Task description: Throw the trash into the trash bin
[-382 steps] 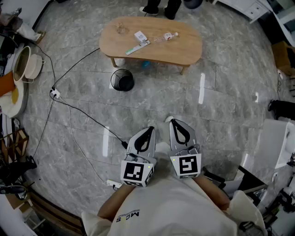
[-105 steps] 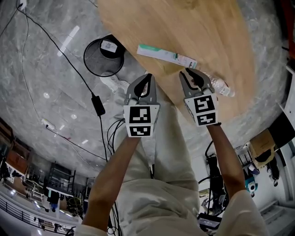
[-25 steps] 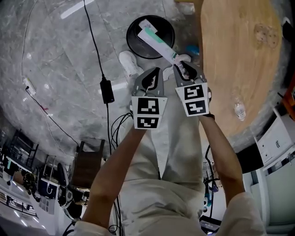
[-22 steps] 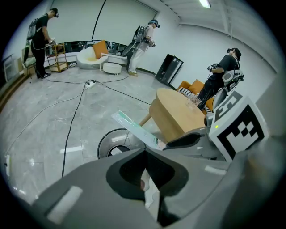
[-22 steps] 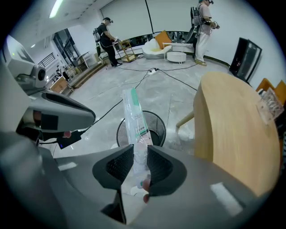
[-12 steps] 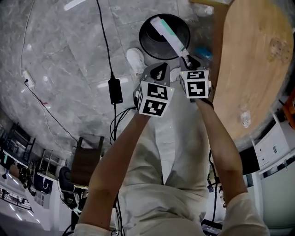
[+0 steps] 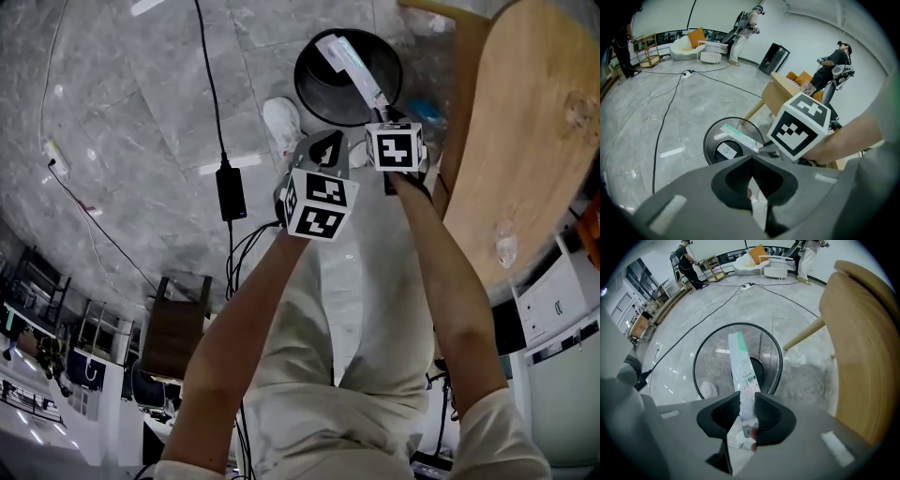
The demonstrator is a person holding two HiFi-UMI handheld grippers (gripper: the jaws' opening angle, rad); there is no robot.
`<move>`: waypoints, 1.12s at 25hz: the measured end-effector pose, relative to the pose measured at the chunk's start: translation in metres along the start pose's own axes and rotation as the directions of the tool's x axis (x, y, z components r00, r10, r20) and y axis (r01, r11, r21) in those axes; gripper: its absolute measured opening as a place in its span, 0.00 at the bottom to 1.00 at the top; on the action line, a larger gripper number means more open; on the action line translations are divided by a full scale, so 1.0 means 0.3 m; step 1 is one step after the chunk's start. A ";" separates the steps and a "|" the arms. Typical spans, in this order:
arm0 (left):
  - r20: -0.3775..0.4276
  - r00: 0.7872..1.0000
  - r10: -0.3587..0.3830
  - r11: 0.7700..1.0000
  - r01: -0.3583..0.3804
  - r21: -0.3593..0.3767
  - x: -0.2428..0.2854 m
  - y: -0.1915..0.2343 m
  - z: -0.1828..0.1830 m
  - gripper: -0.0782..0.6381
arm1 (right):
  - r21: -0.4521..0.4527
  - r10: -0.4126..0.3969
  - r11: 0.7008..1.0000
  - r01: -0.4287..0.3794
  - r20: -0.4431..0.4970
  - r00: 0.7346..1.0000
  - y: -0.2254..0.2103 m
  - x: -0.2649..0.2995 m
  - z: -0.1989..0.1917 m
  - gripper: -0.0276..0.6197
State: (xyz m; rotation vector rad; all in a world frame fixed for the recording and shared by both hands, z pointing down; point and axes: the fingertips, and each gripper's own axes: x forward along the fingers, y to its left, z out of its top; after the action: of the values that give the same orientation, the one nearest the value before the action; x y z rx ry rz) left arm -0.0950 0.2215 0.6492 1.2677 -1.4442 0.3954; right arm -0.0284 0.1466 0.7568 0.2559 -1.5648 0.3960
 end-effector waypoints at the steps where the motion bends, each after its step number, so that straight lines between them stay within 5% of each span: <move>1: 0.002 1.000 0.005 1.000 -0.005 -0.004 0.001 0.014 0.000 0.11 | 0.011 -0.004 1.000 0.004 -0.004 1.000 0.002 0.014 0.006 0.23; 11: 0.016 1.000 0.016 1.000 -0.016 -0.023 0.001 0.072 -0.010 0.11 | 0.068 -0.013 0.998 0.012 0.023 1.000 0.020 0.078 0.062 0.25; 16: 0.011 1.000 0.017 1.000 -0.017 -0.024 -0.004 0.084 -0.015 0.11 | 0.066 0.016 0.998 -0.018 0.024 1.000 0.037 0.088 0.066 0.34; 28: 0.031 0.999 0.013 1.000 -0.013 -0.002 -0.003 0.043 0.065 0.11 | 0.079 -0.013 0.997 0.006 0.089 0.996 -0.017 -0.007 0.089 0.23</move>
State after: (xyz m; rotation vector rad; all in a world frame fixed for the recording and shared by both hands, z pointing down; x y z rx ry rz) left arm -0.1159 0.2110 0.6472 1.2686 -1.4788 0.3846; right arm -0.0507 0.1311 0.7551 0.3458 -1.6367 0.4443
